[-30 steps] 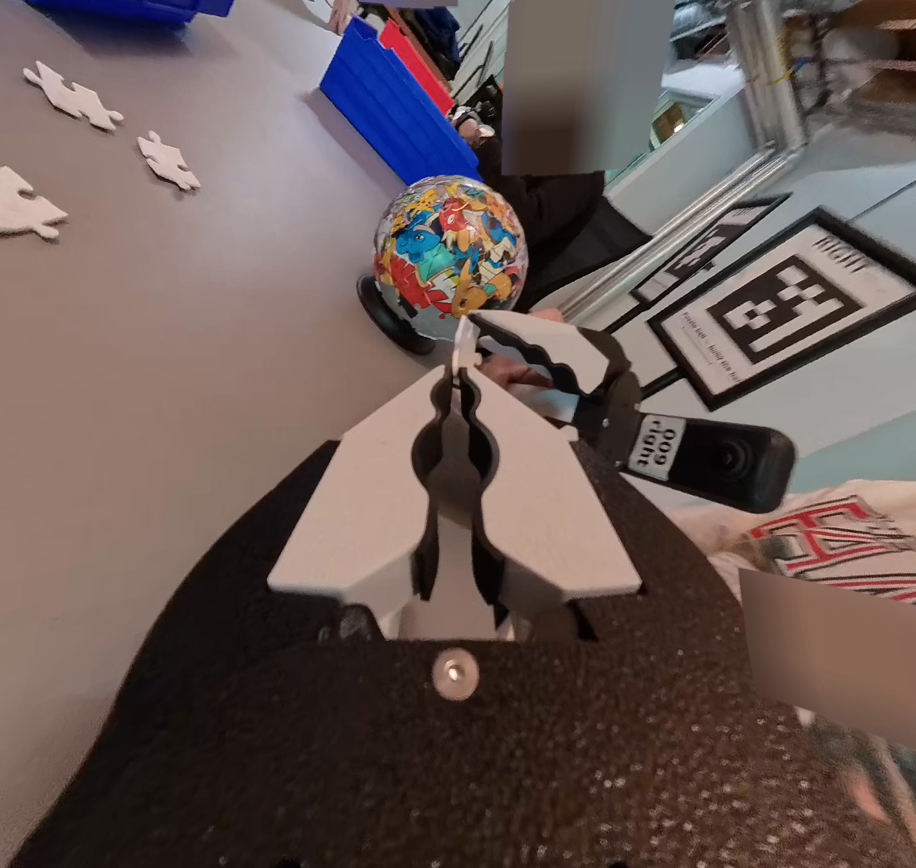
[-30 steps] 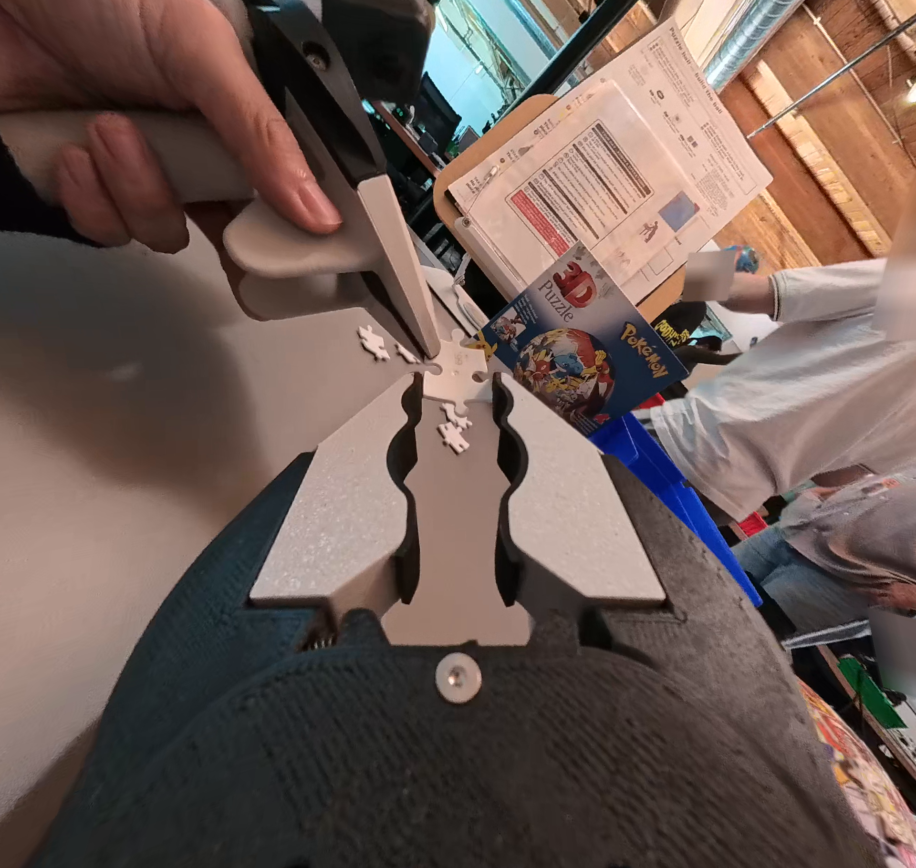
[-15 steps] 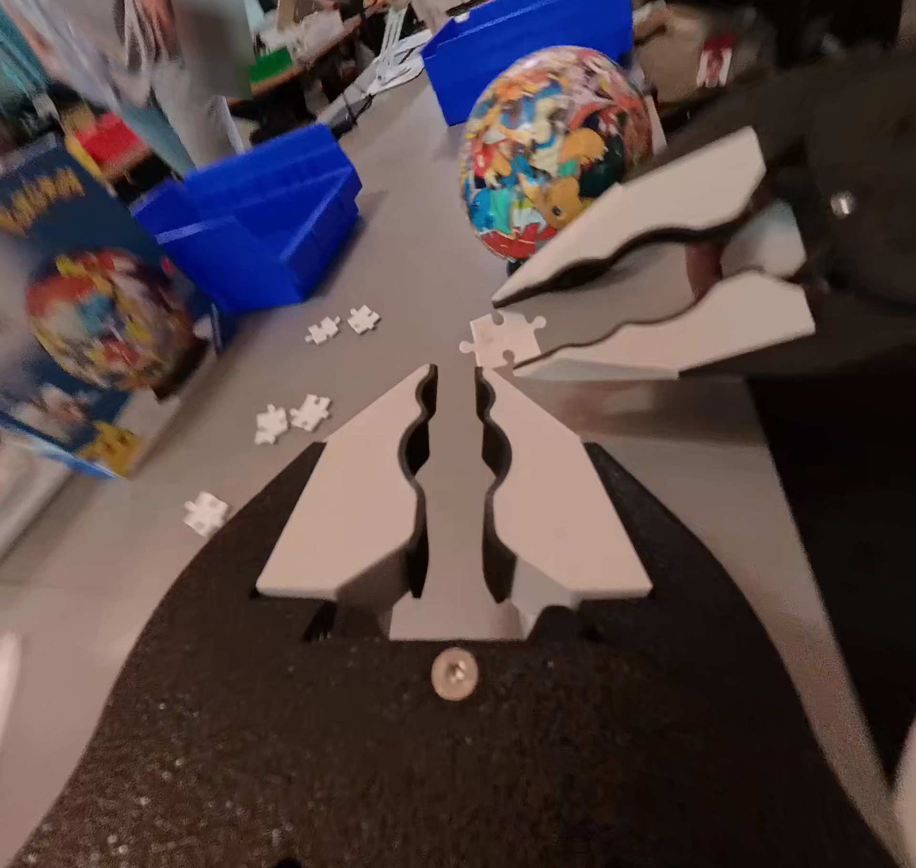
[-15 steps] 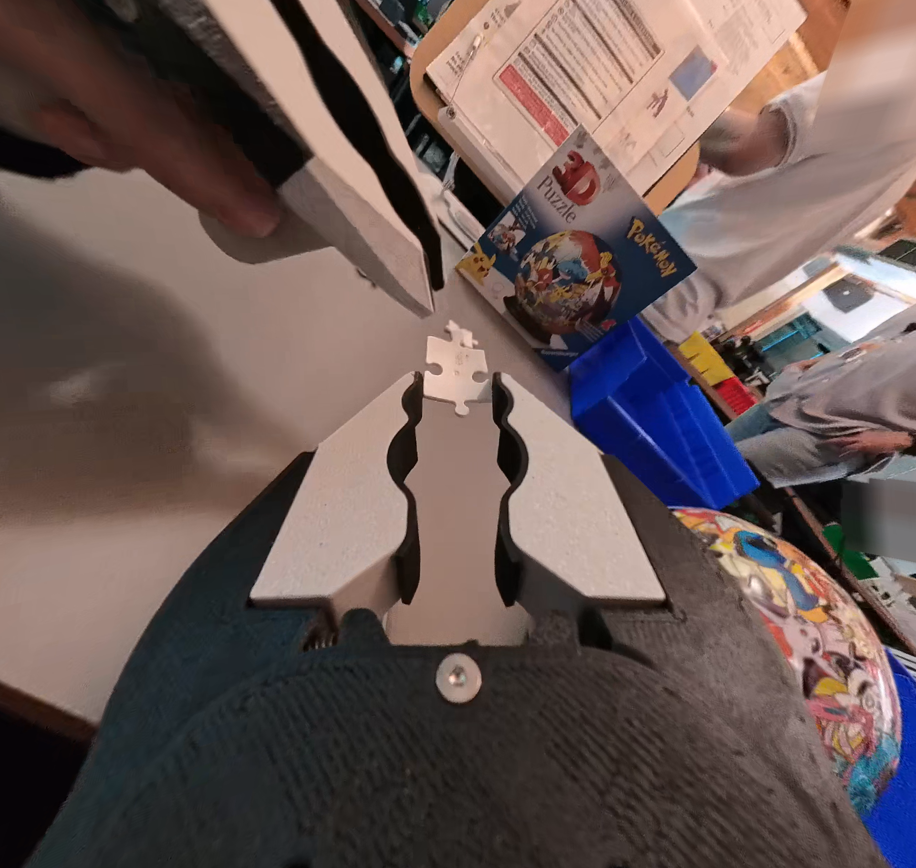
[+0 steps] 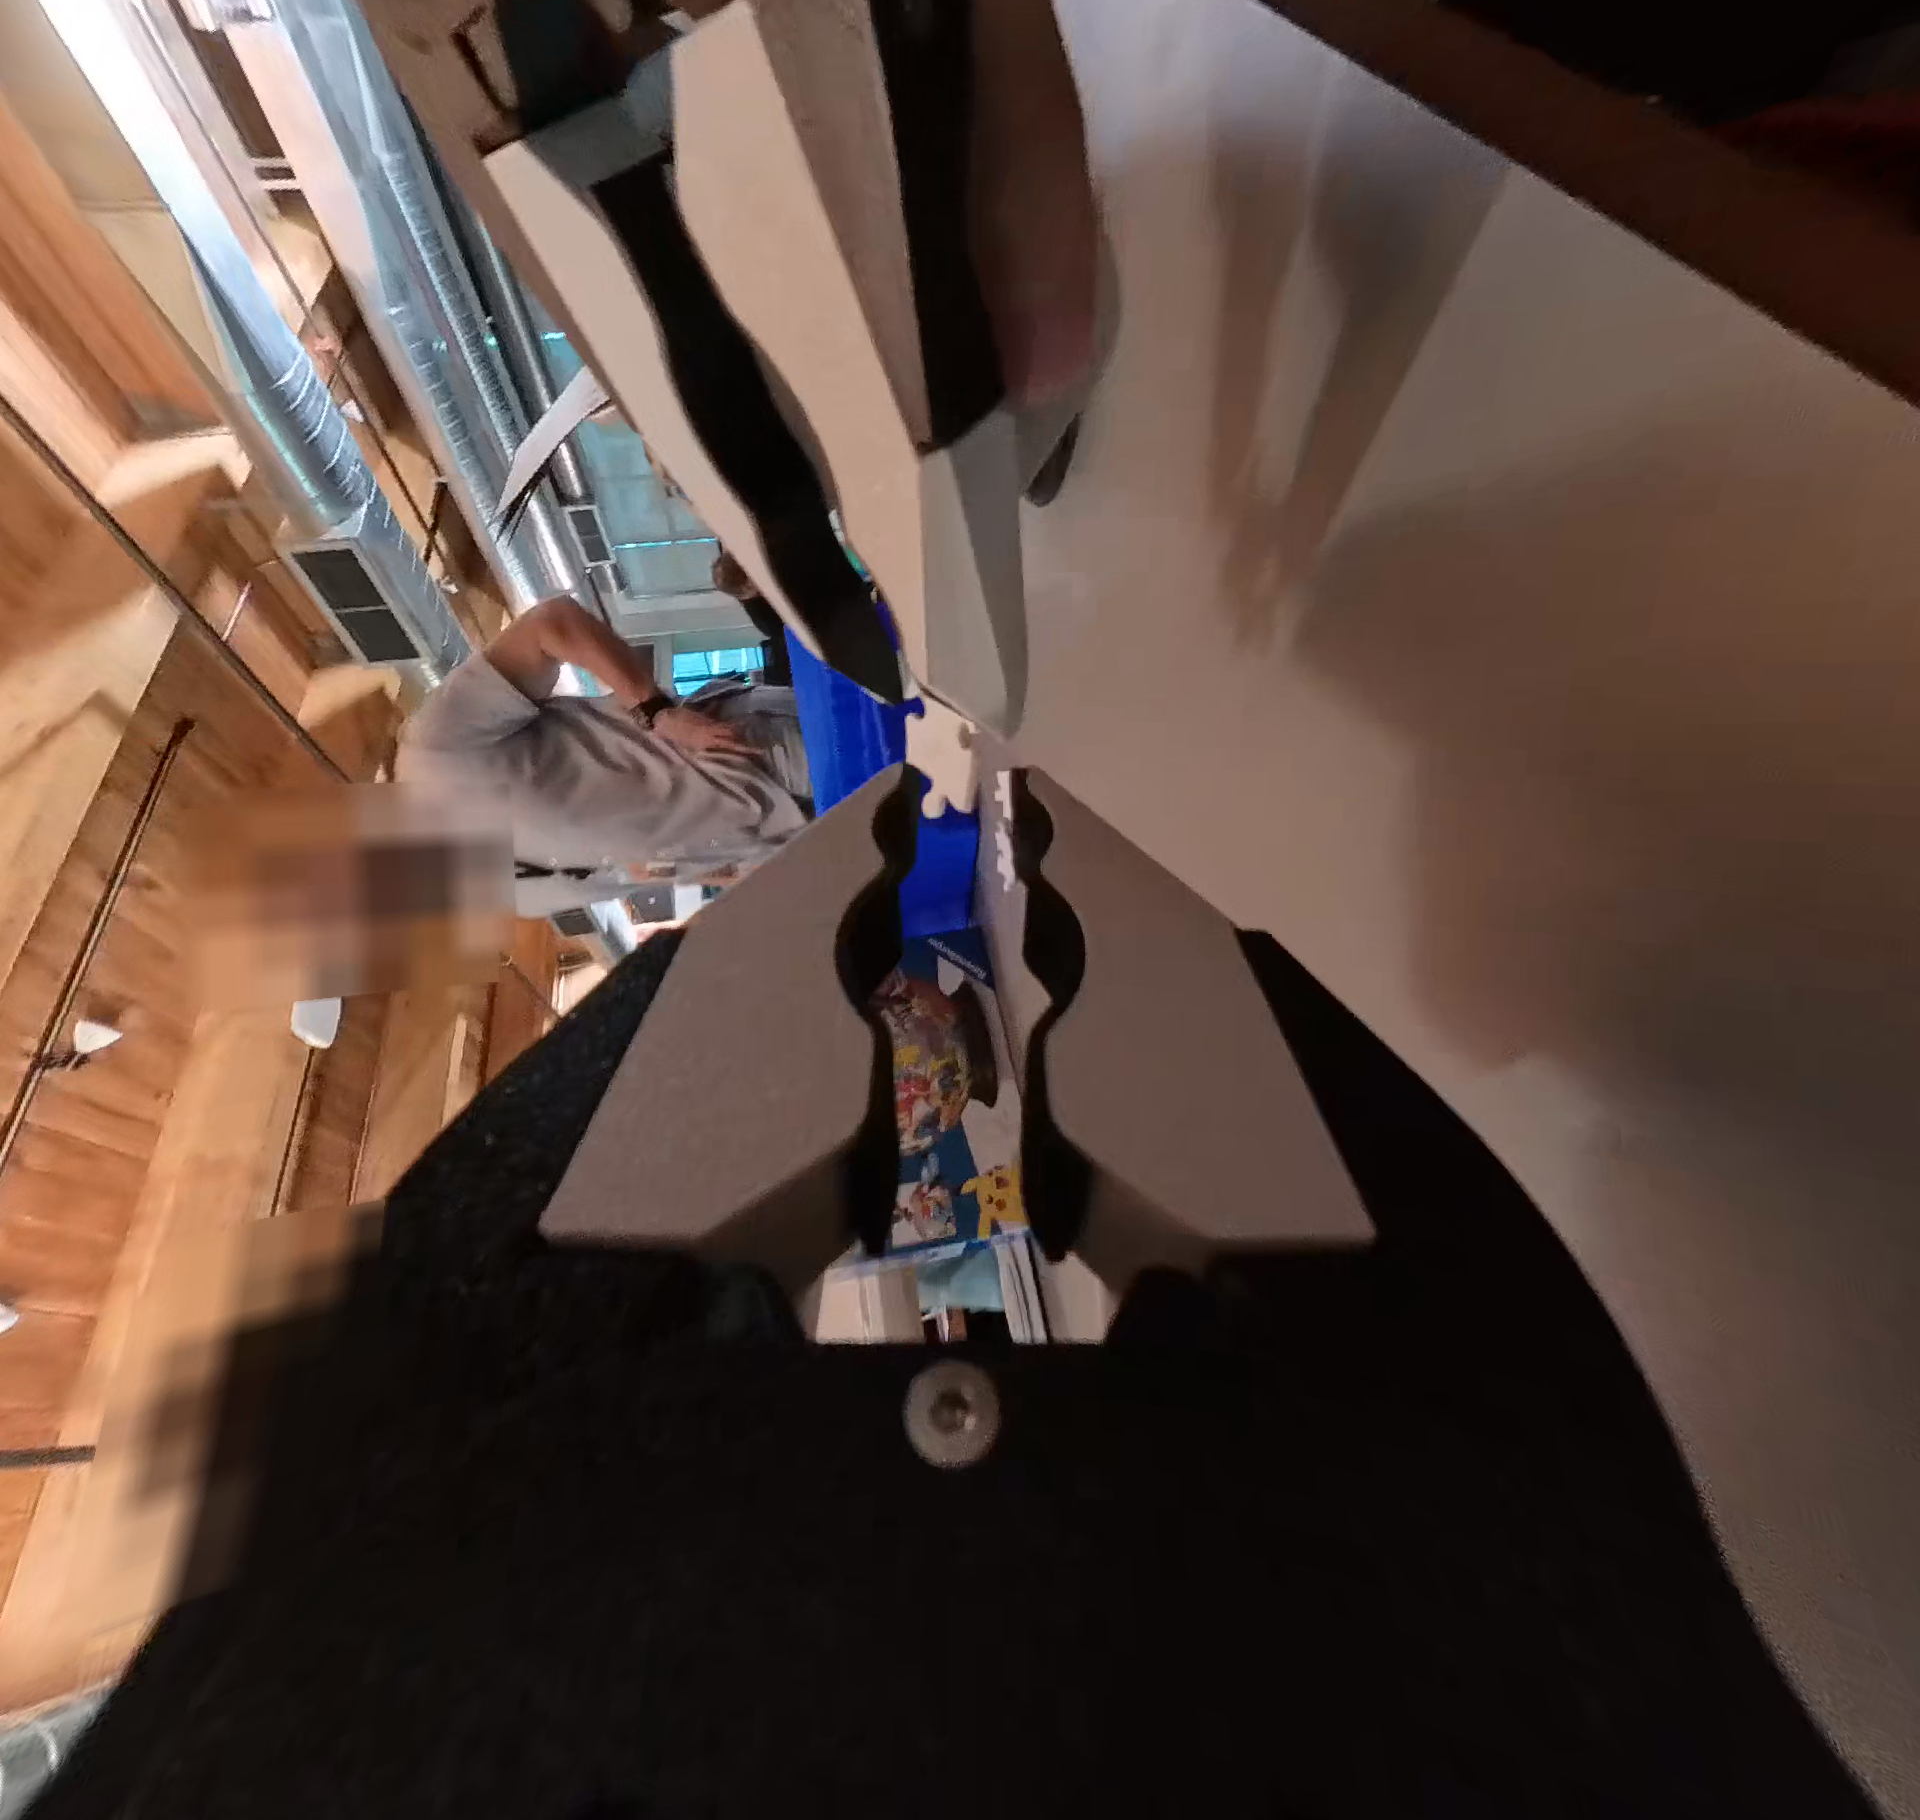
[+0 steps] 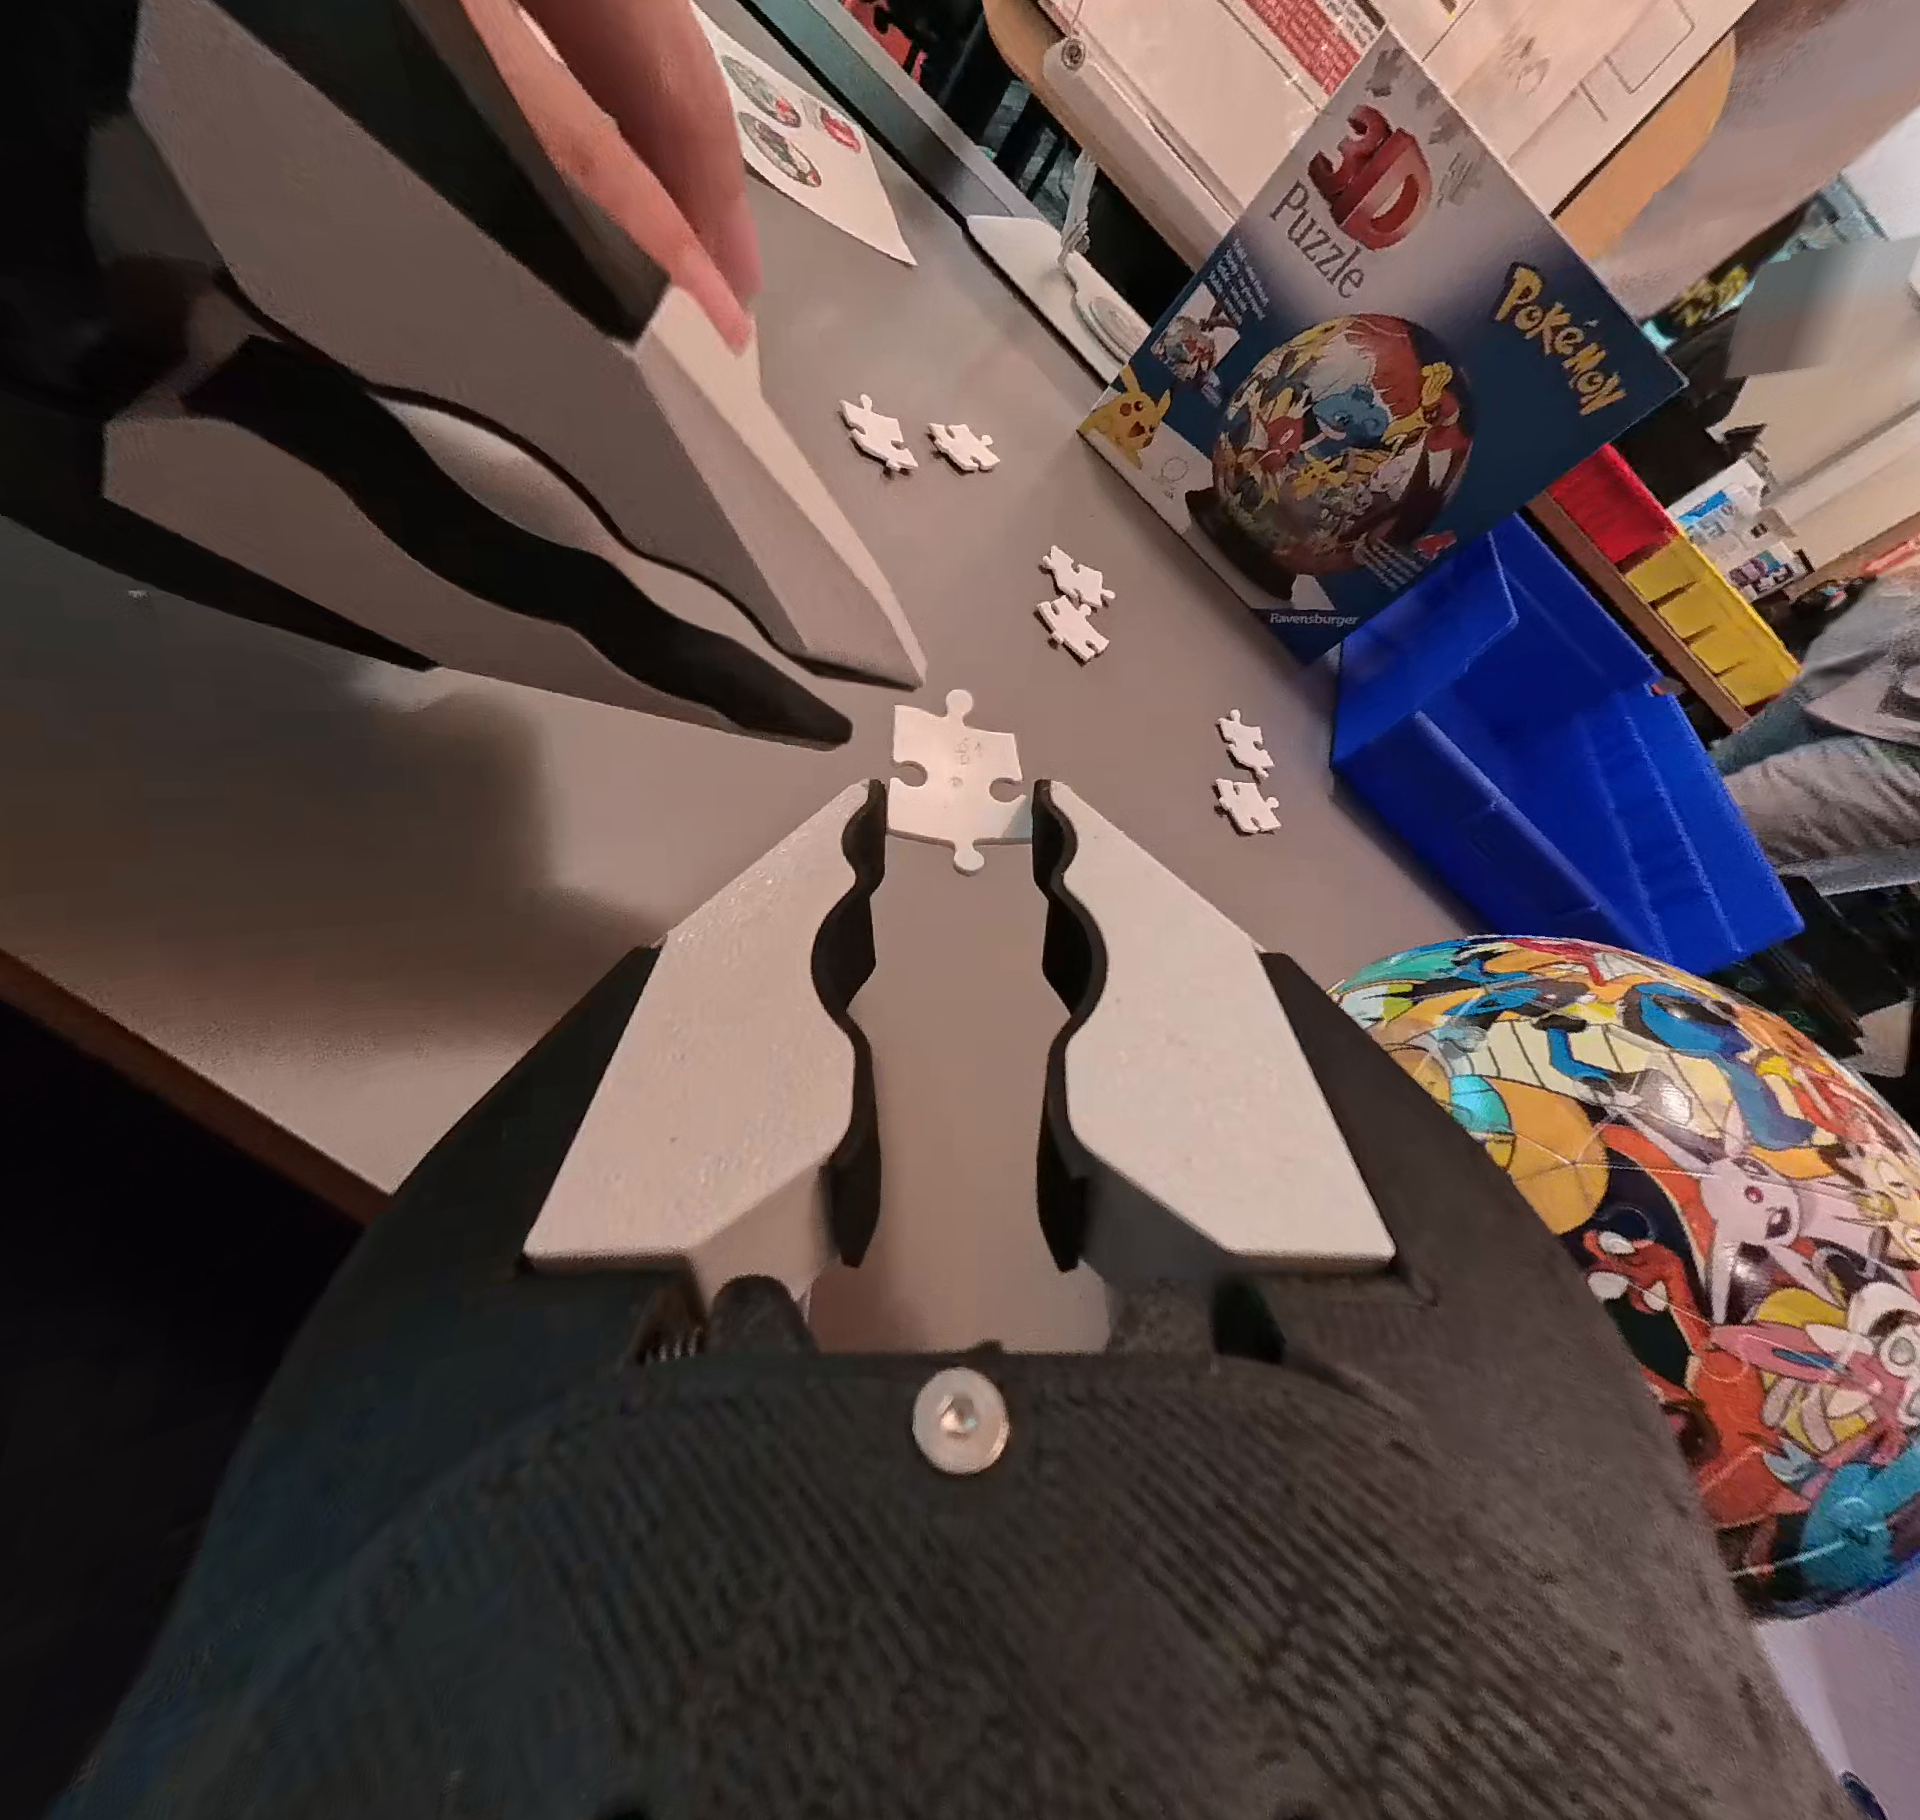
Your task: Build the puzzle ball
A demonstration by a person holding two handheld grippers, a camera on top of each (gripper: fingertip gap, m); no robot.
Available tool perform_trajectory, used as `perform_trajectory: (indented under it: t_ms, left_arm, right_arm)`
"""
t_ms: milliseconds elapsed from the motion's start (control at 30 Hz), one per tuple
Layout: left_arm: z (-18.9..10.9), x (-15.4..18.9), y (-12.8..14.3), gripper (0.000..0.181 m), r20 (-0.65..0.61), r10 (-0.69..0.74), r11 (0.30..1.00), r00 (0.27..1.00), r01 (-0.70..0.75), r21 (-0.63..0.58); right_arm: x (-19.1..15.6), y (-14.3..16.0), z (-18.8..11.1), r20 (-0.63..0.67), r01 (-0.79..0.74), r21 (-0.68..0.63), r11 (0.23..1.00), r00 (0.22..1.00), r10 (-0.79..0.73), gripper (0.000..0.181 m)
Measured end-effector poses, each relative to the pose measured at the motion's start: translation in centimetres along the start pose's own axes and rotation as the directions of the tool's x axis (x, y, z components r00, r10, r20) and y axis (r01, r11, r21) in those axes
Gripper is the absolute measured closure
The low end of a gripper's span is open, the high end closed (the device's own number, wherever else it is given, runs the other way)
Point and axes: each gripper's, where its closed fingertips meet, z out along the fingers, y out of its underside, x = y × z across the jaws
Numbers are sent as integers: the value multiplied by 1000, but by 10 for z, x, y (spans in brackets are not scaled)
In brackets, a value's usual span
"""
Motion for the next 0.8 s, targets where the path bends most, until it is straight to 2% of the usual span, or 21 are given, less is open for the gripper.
perform_trajectory:
  t_ms: [133, 433, 500, 600, 800]
  left_arm:
    - [6, -1, 2, 181, 22, 67, 998, 998, -67, -5]
    - [9, -17, -3, 181, 118, 129, 991, 985, -133, 25]
    - [11, -19, -5, 181, 125, 158, 986, 980, -162, 26]
    - [13, -22, -8, 181, 128, 163, 985, 978, -169, 36]
    - [18, -17, -6, 181, 107, 165, 984, 980, -171, 46]
  right_arm:
    - [-1, -3, -2, 19, -14, 13, 1000, 1000, 14, 156]
    - [14, -9, -9, -20, 14, 53, 998, 1000, -13, 156]
    - [13, -8, -11, -7, 25, 64, 998, 1000, -24, 163]
    - [16, -7, -13, -33, 43, 62, 997, 999, -41, 164]
    - [23, -7, -30, -46, 7, 100, 995, 999, -2, 152]
